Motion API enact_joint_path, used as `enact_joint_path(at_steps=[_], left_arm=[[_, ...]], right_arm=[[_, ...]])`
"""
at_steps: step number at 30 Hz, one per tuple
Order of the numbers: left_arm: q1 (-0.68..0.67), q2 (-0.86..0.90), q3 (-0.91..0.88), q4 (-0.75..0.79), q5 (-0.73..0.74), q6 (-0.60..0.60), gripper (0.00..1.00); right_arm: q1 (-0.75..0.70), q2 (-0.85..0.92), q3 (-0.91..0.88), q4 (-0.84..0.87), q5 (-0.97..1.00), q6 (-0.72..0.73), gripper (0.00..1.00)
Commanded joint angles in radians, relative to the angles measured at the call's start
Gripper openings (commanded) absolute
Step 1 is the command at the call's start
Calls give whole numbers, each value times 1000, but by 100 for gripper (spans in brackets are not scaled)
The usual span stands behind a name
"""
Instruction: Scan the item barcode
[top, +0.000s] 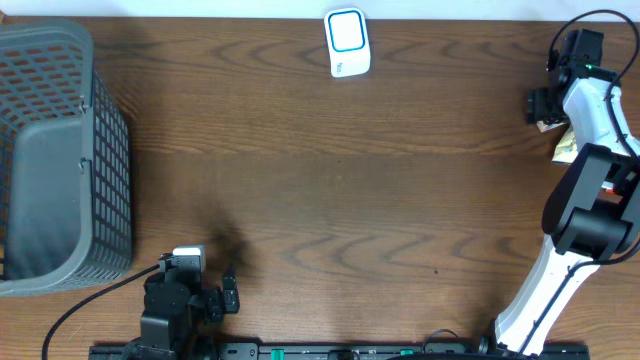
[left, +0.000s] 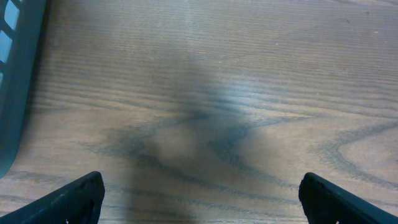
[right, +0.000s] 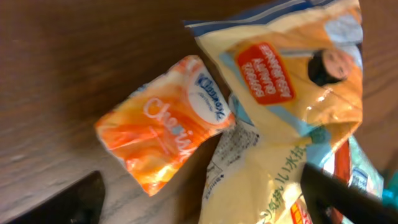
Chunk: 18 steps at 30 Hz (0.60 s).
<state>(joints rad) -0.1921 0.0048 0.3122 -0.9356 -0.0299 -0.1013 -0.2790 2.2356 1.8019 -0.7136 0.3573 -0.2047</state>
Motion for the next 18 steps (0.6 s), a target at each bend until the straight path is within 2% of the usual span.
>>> enact_joint_path(at_steps=[1,6,12,18], left_arm=[[-3,-1,1,-6,-8,-1,100],[-3,-1,1,-6,-8,-1,100],[-3,-1,1,-6,-8,-1,100],[-3,-1,1,-6,-8,-2,100]], right_arm=[[18,-116,4,3,-25,70,99],[32,-329,4,-1,-225,80,99],[48,-621,4,-92,-482,229,99],[58,-912,4,-220,-543,234,99]])
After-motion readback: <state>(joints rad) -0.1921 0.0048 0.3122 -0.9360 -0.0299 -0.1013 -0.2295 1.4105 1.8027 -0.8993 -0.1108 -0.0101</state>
